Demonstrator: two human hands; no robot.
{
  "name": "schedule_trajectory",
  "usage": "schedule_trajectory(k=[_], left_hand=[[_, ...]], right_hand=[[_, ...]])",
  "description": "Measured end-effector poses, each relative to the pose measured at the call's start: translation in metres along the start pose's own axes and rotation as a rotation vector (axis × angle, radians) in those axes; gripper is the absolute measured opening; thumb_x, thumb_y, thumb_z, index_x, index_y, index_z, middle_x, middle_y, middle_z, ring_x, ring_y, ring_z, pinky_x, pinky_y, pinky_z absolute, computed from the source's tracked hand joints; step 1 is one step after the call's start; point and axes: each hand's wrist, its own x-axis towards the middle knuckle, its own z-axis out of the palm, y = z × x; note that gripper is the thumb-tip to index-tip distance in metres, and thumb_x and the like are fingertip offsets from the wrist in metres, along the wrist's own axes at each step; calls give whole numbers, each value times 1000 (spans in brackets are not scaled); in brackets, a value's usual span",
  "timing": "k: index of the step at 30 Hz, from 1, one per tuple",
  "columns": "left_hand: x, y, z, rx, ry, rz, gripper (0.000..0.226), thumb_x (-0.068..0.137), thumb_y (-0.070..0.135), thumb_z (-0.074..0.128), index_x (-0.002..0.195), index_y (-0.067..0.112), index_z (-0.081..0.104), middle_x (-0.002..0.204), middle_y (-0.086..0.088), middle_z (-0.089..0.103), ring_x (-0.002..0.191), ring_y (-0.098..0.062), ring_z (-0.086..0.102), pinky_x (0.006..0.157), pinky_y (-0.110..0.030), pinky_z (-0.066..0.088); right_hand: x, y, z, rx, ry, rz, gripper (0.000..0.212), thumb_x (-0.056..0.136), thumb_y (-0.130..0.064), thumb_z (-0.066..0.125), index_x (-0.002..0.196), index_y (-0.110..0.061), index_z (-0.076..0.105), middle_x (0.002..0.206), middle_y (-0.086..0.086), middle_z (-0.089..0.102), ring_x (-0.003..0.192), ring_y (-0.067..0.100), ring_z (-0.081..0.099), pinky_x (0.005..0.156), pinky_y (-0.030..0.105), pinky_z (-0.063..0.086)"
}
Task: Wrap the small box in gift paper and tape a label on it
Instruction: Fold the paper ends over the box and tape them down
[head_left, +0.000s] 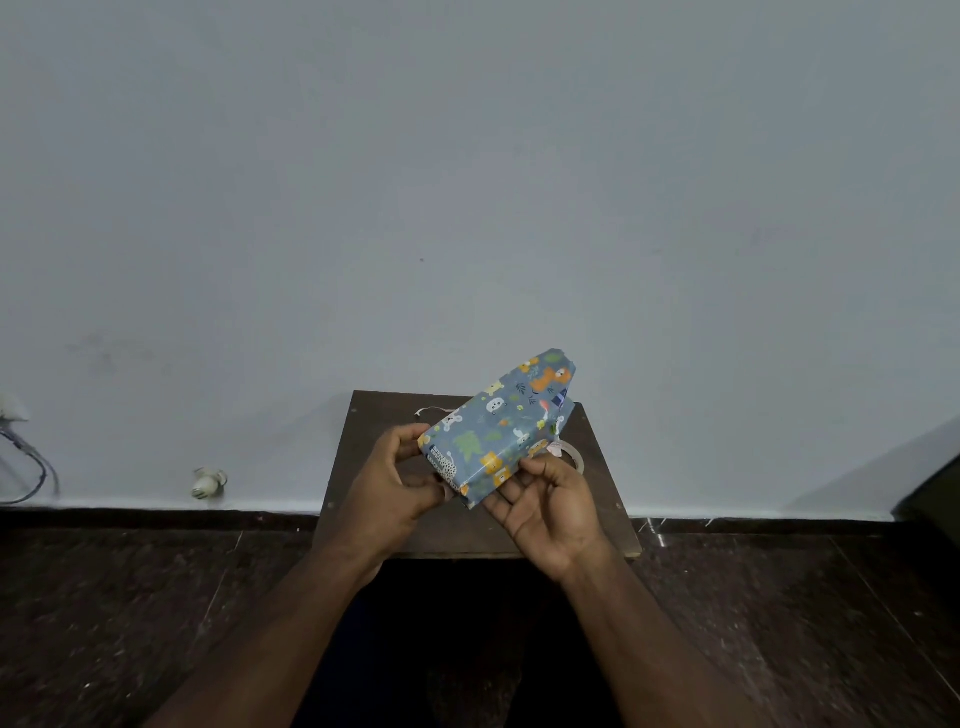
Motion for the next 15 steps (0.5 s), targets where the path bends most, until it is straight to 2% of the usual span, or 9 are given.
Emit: schedule_trajectory(k=[4,7,11,13,15], left_hand=[[-1,2,0,16,6,12,63,75,-8,76,124,26,57,120,8,64,76,0,70,75,-23,51],[-2,1,0,26,15,22,61,76,-8,76,123,25,57,120,5,64,80,5,69,79,-25,52],[-4,5,1,34,21,35,58,76,-7,76,122,23,57,118,6,63,79,12,66,79,-25,52],[-5,6,1,31,28,40,57,76,-7,77,121,22,57,117,6,63,79,14,64,82,-28,53],[-4,6,1,22,25,44,56,75,-8,77,120,21,58,116,5,64,79,15,64,85,-33,53]], right_hand=[[2,2,-2,5,-12,12,63,81,-8,51,144,-2,46,125,17,67,112,35,68,90,51,57],[2,1,-2,10,-46,18,48,84,-13,50,130,-3,58,125,16,68,114,35,67,97,53,53],[-2,0,-1,-5,-106,1,37,88,-18,55,122,-7,63,130,16,65,116,35,66,93,53,54],[-3,1,-1,-17,-125,-7,42,86,-19,65,126,-9,61,133,15,63,120,35,64,93,54,54],[-2,2,-1,-45,-133,-25,61,80,-24,78,134,-10,56,137,15,61,124,36,61,94,54,53]])
